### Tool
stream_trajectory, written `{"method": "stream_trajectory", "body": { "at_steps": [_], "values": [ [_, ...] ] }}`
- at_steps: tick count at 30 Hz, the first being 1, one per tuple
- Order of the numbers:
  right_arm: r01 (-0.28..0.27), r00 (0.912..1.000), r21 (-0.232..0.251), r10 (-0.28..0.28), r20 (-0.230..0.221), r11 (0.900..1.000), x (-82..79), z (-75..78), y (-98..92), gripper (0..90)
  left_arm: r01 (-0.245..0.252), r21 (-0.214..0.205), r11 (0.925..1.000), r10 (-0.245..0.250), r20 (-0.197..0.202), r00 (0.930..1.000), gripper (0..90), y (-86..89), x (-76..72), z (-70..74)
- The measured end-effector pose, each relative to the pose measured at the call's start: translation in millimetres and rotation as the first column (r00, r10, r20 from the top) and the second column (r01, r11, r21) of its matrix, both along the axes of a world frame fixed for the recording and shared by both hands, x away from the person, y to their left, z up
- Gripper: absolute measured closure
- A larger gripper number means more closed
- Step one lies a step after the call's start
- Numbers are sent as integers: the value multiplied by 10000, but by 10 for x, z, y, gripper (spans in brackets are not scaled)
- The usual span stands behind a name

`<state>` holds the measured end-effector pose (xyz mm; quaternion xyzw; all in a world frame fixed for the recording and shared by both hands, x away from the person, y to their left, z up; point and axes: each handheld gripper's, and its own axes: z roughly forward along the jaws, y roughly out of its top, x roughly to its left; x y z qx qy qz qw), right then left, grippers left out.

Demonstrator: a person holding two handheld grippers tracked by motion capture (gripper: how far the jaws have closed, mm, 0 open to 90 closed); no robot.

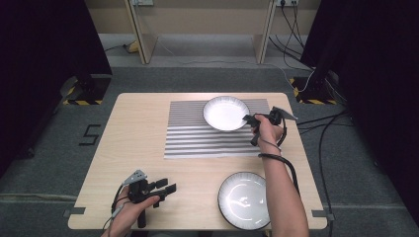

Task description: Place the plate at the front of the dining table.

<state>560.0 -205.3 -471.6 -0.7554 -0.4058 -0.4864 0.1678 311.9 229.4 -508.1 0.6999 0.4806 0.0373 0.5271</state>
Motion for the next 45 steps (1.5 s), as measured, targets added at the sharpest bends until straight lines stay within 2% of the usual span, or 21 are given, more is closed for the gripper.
{"method": "stream_trajectory", "body": {
  "at_steps": [24,30,45],
  "values": [
    [76,9997,-241,-81,-213,9997,33,-127,68,787,10,-1,10000,-10,-4,10000,451,2,5,-8],
    [-8,9995,-642,-13,-317,9979,41,-180,95,783,23,4,10000,-23,-5,10000,451,1,4,-8],
    [-46,9986,-953,-5,-527,9954,48,-261,146,775,14,-8,10000,-14,2,10000,451,3,4,-7]
  ]
}}
